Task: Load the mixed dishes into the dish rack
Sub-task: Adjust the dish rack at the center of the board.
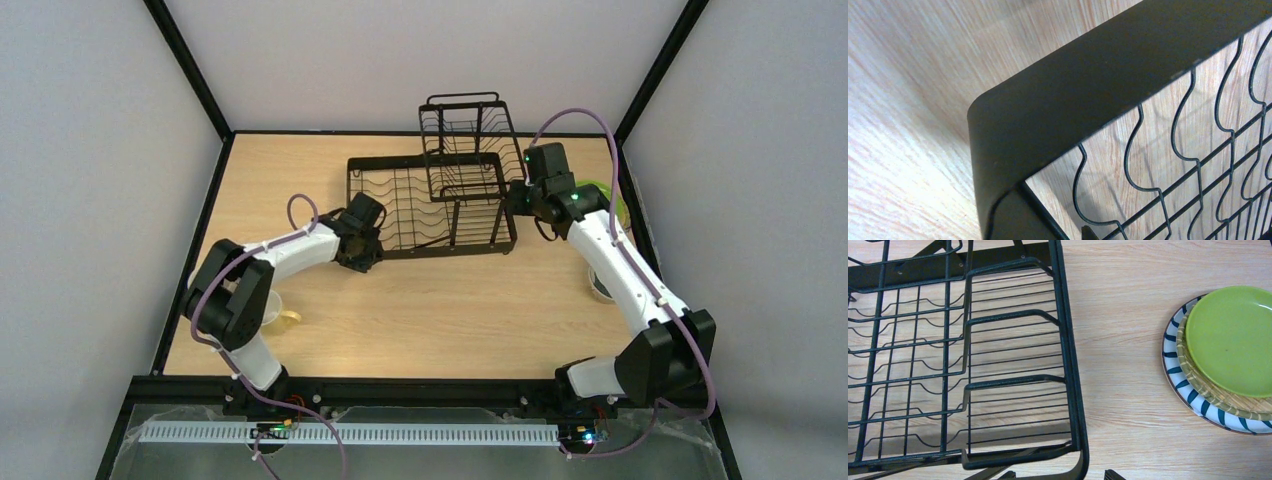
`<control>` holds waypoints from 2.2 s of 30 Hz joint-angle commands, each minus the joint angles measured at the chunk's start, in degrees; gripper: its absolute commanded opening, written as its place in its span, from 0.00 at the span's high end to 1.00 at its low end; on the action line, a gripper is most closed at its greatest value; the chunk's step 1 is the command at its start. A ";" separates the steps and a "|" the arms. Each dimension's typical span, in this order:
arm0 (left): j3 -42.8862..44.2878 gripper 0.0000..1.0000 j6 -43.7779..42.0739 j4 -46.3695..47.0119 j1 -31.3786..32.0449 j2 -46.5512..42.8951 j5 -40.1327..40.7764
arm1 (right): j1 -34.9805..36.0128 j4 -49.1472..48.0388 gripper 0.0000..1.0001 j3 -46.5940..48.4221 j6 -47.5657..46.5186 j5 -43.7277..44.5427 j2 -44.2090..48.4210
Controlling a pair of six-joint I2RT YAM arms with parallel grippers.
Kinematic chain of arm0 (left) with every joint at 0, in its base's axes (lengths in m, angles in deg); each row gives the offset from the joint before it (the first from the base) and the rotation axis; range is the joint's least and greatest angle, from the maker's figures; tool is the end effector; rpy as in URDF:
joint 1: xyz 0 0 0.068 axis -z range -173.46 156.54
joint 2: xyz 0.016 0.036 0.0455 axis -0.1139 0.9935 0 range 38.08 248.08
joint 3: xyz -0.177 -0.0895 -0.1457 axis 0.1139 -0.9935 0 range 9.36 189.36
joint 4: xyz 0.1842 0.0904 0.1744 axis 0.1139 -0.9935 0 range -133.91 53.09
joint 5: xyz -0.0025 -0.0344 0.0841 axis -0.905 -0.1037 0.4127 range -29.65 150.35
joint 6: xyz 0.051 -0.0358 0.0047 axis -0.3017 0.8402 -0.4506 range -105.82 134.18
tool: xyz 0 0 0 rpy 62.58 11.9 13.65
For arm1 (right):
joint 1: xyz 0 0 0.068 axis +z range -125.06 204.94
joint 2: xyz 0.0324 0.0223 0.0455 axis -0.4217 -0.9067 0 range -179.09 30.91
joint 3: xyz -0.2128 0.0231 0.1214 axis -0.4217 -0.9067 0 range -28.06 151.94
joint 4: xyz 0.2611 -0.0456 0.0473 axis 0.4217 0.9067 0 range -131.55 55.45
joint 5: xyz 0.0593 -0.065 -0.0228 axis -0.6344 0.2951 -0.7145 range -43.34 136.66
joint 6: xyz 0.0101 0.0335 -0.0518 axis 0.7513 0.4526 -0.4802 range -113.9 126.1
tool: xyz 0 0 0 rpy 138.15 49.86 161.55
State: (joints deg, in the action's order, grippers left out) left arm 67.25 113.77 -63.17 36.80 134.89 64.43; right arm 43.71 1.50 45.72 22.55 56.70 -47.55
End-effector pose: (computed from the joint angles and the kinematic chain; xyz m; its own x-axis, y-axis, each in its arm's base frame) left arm 0.2902 -0.1653 0.1255 -0.3396 -0.9406 0.0064 -0.8525 0.3049 -0.4246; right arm 0.2975 0.0922 0.2947 -0.7302 0.0465 -0.6816 0.0011 0.9978 0.0668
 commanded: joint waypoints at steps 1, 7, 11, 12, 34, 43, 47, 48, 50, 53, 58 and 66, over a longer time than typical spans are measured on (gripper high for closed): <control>-1.77 0.86 -9.85 -8.43 3.42 -3.89 -0.43 | -1.41 -7.50 0.00 3.66 0.82 2.82 -1.36; -2.01 0.86 -10.17 -9.55 6.31 -5.08 -0.56 | -1.76 -7.89 0.01 5.32 0.82 2.80 -3.28; -1.99 0.86 -10.27 -10.48 8.59 -5.52 -0.50 | -2.24 -8.21 0.00 5.67 0.97 3.07 -4.05; -1.99 0.86 -10.34 -10.66 9.11 -5.57 -0.48 | -2.40 -8.30 0.00 5.67 1.02 3.10 -4.09; -5.81 0.85 -9.38 -14.04 21.32 -5.77 -0.50 | -5.49 -8.02 0.00 4.74 -0.66 3.55 -5.87; -7.93 0.81 -8.68 -14.16 24.50 -6.45 -1.23 | -6.62 -7.74 0.00 6.66 -1.85 3.79 -8.72; -7.93 0.81 -8.16 -13.53 26.39 -6.06 -2.17 | -7.28 -7.88 0.00 7.68 -2.03 3.76 -10.37; -7.82 0.81 -8.09 -13.47 26.76 -5.91 -2.27 | -7.41 -7.93 0.00 7.97 -1.99 3.68 -10.83; -7.66 0.81 -7.89 -13.29 27.49 -5.70 -2.59 | -7.74 -8.06 0.00 8.77 -2.08 3.60 -11.98; -7.17 0.80 -7.77 -13.28 28.36 -5.60 -3.08 | -7.97 -8.28 0.00 10.26 -2.03 3.10 -13.64; -5.73 0.76 -7.74 -13.75 30.11 -4.56 -3.65 | -7.98 -8.51 0.00 13.64 -1.88 2.29 -17.02; -3.32 0.70 -7.90 -13.68 33.63 -1.93 -4.80 | -8.03 -8.60 0.00 17.30 -1.46 2.06 -21.25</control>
State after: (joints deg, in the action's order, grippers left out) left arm 64.08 133.16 -62.64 57.61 130.96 80.17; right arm 35.60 10.37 60.87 18.96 59.54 -61.56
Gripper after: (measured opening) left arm 0.351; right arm 0.994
